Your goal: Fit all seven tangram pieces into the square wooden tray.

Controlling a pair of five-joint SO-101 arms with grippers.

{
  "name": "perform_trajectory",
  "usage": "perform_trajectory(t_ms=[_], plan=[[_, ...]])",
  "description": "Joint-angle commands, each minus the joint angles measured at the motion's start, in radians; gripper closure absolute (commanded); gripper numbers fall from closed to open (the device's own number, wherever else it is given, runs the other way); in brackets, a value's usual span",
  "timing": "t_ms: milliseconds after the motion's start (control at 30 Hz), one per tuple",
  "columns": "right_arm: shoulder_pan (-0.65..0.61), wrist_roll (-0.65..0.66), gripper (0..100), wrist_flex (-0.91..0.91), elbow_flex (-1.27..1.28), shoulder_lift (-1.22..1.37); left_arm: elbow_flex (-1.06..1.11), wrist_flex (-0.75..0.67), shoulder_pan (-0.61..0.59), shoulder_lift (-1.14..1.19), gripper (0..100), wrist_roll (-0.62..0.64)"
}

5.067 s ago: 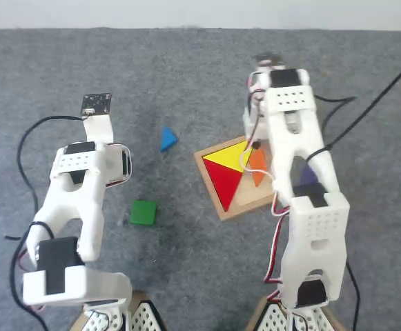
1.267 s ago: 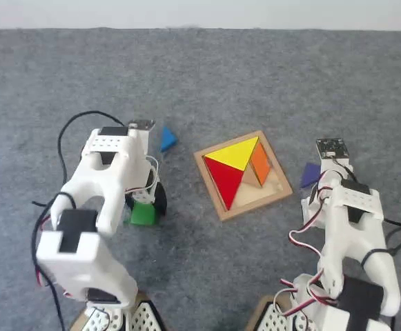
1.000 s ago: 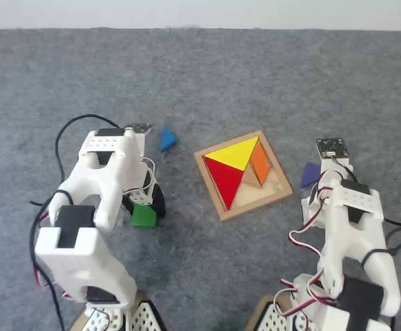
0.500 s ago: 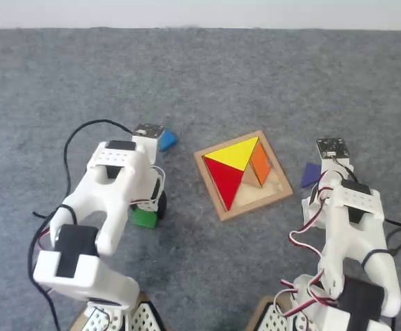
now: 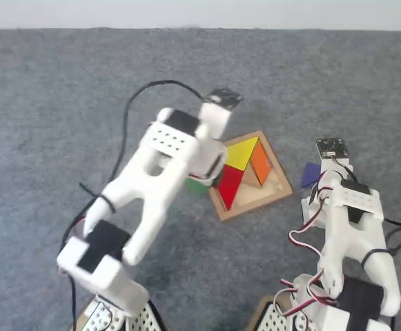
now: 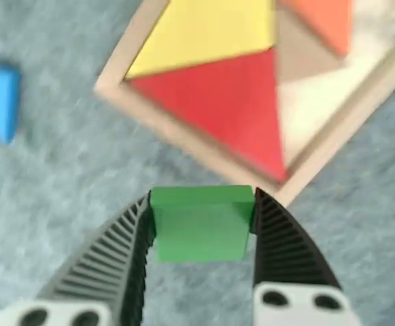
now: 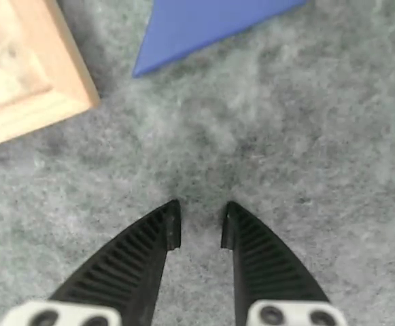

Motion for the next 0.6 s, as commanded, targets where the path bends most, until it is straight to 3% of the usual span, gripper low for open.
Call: perform_trajectory(t_ms=[0,367,567], plan=[[-0.015,0.006,88.0,-0.019,0.002,-0.035,-0.156,-0.026,0.091,0.094,91,0.051],[-0.015,0.006,88.0,-0.019,0.002,-0.035,-0.335,-0.029,0.288,0.35,91,0.143],[-0.015,0.006,88.0,-0.019,0.002,-0.035,-0.358,-0.032,0.296,0.397,90,0.166]])
